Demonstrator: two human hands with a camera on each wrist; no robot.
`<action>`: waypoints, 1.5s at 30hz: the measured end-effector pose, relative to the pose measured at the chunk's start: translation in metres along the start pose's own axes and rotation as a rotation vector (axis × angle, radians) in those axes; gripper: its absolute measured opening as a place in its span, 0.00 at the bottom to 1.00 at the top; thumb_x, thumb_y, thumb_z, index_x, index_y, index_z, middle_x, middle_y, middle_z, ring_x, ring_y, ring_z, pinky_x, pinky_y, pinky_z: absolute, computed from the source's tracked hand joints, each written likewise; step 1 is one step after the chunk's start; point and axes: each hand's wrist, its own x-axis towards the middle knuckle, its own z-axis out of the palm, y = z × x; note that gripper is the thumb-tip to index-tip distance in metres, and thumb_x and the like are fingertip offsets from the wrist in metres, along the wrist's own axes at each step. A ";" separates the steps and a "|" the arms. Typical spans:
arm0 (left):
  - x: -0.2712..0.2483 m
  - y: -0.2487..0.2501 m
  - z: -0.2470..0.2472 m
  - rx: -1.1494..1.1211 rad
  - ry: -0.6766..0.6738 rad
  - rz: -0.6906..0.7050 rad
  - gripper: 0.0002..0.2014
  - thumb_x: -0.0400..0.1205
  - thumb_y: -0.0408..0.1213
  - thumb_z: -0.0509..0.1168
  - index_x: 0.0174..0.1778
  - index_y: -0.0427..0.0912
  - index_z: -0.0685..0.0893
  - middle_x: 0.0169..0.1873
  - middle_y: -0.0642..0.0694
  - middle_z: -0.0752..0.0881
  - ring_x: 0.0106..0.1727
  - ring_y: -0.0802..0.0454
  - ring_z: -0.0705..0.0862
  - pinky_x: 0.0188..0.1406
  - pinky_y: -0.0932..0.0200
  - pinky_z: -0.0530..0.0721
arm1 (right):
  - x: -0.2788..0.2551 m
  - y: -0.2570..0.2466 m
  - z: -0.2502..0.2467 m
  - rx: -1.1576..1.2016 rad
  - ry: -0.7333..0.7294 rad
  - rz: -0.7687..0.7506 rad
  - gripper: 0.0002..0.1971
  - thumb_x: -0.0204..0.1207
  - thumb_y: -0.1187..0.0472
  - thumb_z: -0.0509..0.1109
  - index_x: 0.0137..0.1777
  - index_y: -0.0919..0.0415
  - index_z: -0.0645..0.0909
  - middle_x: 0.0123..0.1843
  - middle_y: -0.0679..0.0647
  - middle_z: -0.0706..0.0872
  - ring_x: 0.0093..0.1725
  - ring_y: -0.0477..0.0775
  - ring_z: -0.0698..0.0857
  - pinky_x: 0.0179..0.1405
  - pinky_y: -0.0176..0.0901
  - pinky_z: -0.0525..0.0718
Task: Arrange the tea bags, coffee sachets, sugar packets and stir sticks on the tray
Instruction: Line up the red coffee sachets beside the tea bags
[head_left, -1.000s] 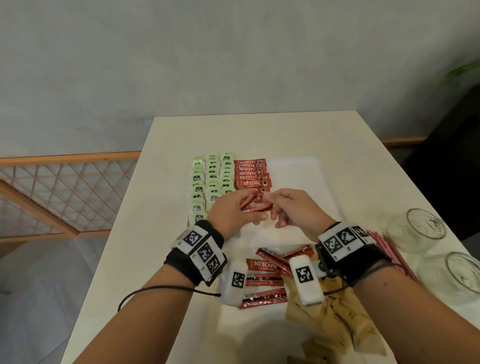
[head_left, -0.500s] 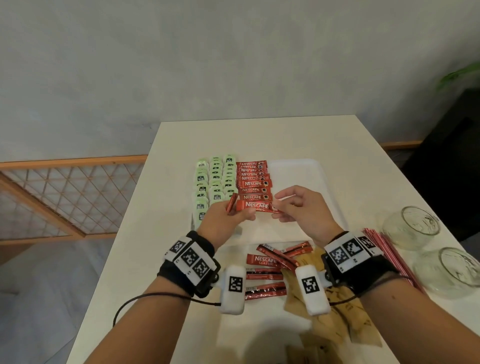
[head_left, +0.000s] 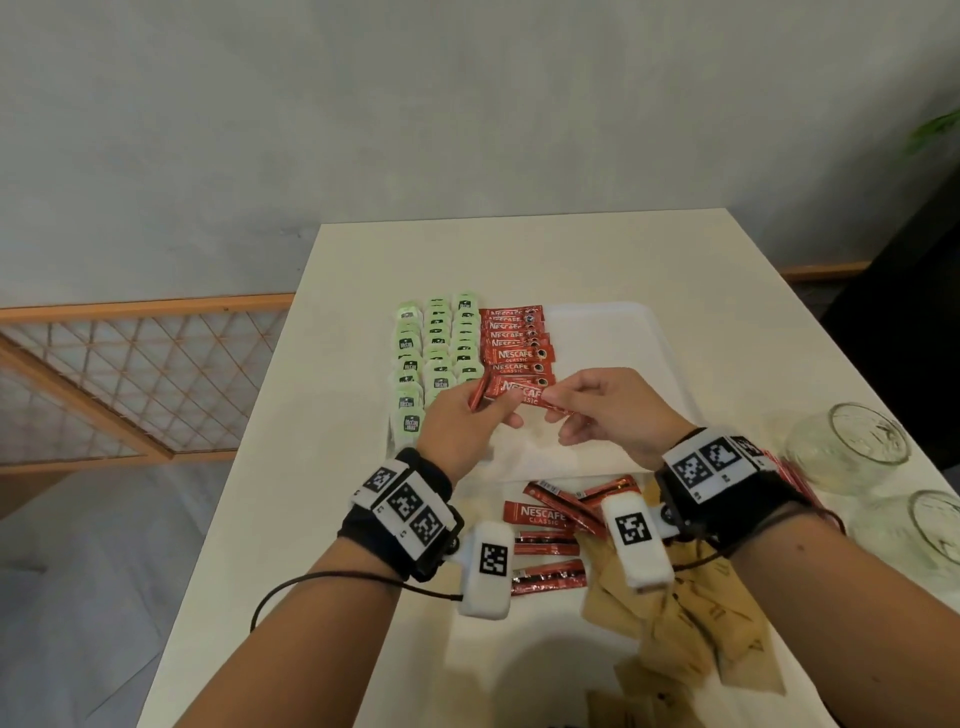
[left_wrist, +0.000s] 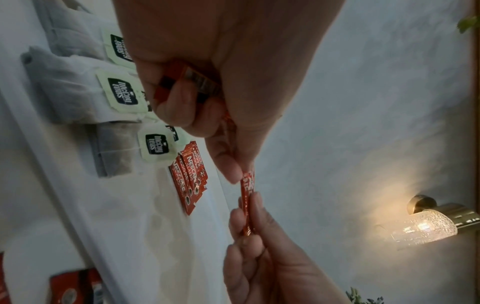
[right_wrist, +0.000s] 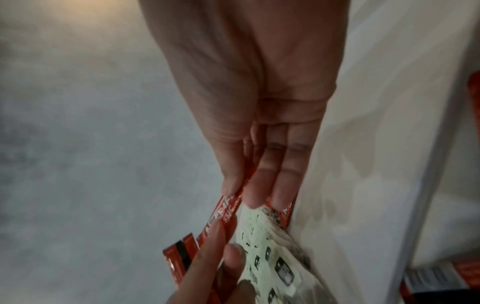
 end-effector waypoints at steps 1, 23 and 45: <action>0.003 0.000 -0.002 0.006 -0.004 -0.008 0.10 0.81 0.46 0.70 0.53 0.46 0.87 0.34 0.51 0.90 0.36 0.54 0.83 0.39 0.40 0.89 | 0.003 0.002 -0.003 0.046 0.011 0.018 0.11 0.77 0.62 0.74 0.53 0.69 0.86 0.41 0.63 0.90 0.30 0.51 0.87 0.36 0.42 0.89; 0.059 0.003 -0.055 -0.122 0.080 -0.139 0.06 0.85 0.39 0.61 0.43 0.42 0.77 0.35 0.48 0.75 0.29 0.53 0.75 0.23 0.59 0.73 | 0.078 0.014 0.006 -0.215 0.250 0.122 0.22 0.63 0.68 0.85 0.45 0.63 0.72 0.36 0.66 0.88 0.28 0.58 0.88 0.36 0.56 0.92; 0.003 0.012 -0.005 0.503 -0.350 0.154 0.19 0.73 0.45 0.67 0.59 0.41 0.81 0.51 0.48 0.85 0.50 0.48 0.83 0.51 0.54 0.81 | -0.005 -0.011 0.012 -0.030 -0.022 -0.002 0.09 0.78 0.59 0.74 0.54 0.63 0.86 0.37 0.55 0.86 0.29 0.48 0.81 0.33 0.44 0.88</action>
